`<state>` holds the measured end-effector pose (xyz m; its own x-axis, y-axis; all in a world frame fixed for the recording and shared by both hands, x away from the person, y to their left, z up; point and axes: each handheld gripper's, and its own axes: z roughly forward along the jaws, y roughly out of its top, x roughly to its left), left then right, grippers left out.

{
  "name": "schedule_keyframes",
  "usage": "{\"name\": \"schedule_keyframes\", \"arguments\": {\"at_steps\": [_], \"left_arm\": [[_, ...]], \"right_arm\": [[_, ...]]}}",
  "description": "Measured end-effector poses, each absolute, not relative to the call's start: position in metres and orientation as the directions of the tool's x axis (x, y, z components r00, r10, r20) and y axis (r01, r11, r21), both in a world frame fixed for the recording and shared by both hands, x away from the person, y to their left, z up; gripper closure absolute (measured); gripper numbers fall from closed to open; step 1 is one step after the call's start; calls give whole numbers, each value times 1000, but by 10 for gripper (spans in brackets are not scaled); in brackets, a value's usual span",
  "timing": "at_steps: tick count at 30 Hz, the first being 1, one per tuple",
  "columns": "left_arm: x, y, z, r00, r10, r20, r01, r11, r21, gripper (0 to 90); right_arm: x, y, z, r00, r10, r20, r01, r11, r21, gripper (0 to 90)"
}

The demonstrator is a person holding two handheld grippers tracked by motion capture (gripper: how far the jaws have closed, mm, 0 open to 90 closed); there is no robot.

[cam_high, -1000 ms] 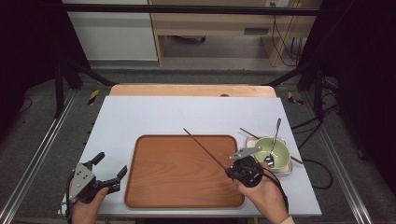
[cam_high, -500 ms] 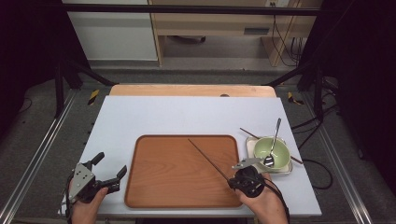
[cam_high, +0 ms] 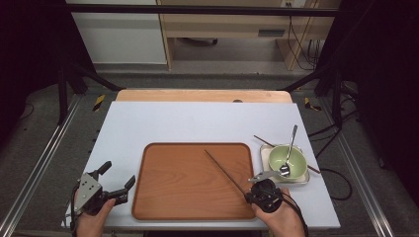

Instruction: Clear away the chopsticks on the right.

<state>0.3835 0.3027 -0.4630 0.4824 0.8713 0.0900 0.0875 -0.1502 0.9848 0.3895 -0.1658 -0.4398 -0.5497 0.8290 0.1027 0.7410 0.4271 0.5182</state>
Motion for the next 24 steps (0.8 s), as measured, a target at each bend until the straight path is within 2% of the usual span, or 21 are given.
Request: {"name": "schedule_keyframes", "arguments": {"at_steps": [19,24], "left_arm": [[384,304,-463,479,874,82,89,-142,986,63],[384,305,-463,478,875,83,88,-142,986,63]], "right_arm": [[401,-150,-453,-498,859,121,783,385,489,845],[400,-153,-453,-525,844,108,760,409,505,838]]}}
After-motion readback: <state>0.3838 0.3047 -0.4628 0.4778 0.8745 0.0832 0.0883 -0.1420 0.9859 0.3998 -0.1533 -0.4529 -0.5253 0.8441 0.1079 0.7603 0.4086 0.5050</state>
